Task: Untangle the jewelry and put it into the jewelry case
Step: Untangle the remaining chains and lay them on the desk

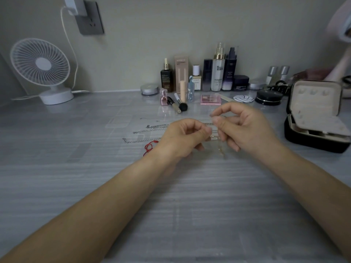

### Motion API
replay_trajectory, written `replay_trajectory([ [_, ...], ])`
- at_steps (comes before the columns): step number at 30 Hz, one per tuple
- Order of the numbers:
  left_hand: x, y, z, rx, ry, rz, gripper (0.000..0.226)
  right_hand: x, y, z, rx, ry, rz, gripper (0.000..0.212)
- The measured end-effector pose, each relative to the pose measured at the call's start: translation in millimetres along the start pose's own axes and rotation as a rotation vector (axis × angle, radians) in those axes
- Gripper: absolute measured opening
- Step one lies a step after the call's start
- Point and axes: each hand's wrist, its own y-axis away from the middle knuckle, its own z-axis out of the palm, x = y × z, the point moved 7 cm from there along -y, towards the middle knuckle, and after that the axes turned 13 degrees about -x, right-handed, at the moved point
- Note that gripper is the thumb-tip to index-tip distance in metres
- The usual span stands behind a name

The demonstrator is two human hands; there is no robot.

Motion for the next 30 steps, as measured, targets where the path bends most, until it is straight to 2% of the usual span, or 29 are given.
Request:
replay_trajectory([
  [6, -2, 1, -13, 0.122, 0.061, -0.041, 0.017, 10, 2, -6, 0.07, -0.178, 0.171, 0.019],
  [12, -1, 1, -16, 0.166, 0.13, -0.018, 0.016, 23, 1, 3, -0.054, -0.085, 0.329, 0.01],
  [15, -3, -1, -14, 0.146, 0.199, -0.027, 0.016, 23, 1, 4, -0.069, -0.06, 0.341, 0.01],
  [20, -9, -5, -5, 0.065, 0.446, -0.052, 0.015, 19, 1, 3, -0.019, -0.126, 0.304, 0.016],
  [30, -12, -5, -2, 0.048, 0.439, -0.08, 0.015, 20, 4, 3, -0.04, -0.107, 0.32, 0.019],
])
